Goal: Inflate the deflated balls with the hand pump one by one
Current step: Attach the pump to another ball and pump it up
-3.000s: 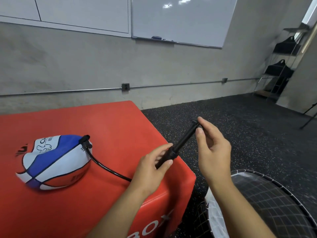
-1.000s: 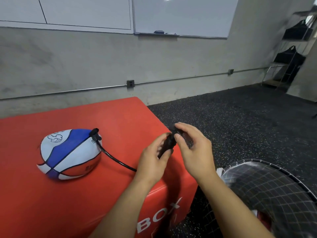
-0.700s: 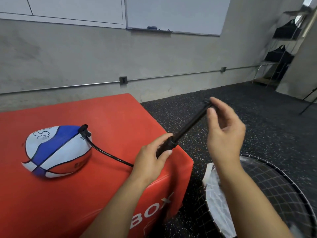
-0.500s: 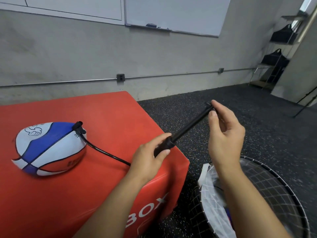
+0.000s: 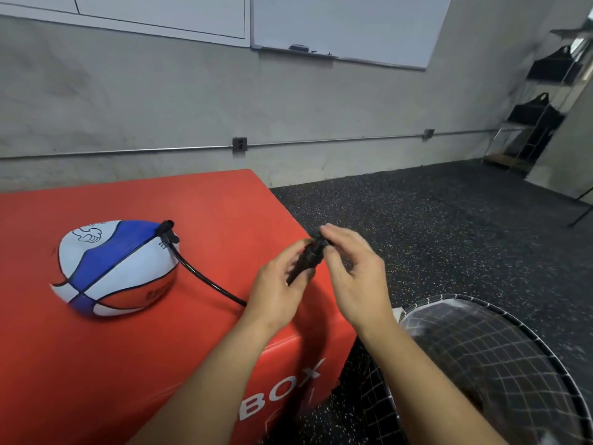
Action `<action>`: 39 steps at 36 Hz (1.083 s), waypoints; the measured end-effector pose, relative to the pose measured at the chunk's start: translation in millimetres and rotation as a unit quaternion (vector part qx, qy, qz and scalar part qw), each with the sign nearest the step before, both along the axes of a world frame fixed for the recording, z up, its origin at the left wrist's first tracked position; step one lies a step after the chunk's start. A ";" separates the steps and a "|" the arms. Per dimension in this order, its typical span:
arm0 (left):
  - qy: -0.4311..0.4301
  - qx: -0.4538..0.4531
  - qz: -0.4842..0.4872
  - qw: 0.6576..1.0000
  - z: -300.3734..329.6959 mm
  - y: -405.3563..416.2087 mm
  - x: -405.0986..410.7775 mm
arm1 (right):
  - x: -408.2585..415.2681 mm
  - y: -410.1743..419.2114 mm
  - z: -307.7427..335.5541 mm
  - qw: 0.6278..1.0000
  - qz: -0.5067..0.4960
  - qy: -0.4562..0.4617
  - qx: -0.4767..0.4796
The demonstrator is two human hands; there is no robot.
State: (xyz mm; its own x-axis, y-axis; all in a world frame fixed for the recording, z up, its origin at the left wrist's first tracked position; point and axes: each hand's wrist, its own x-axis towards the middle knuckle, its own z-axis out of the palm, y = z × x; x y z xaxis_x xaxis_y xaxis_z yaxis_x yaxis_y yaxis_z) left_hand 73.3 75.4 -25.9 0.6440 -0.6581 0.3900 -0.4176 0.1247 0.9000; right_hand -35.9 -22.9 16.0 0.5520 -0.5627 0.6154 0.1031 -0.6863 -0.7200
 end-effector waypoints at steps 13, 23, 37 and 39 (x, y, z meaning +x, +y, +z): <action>-0.066 0.035 -0.006 0.997 -3.4 -2.0 -8.0 | -26.5 -15.8 11.1 0.998 -0.034 -0.056 0.026; -0.180 0.142 0.009 0.973 -2.2 -5.4 -18.6 | -68.7 -48.7 50.6 0.966 -0.121 -0.182 0.137; -0.089 0.097 0.013 0.991 -9.6 -7.5 -0.9 | -26.9 -24.5 29.4 0.989 -0.121 -0.087 -0.015; -0.075 0.084 0.010 0.994 -10.6 -7.0 2.3 | -19.7 -18.8 23.6 0.991 -0.113 -0.072 -0.030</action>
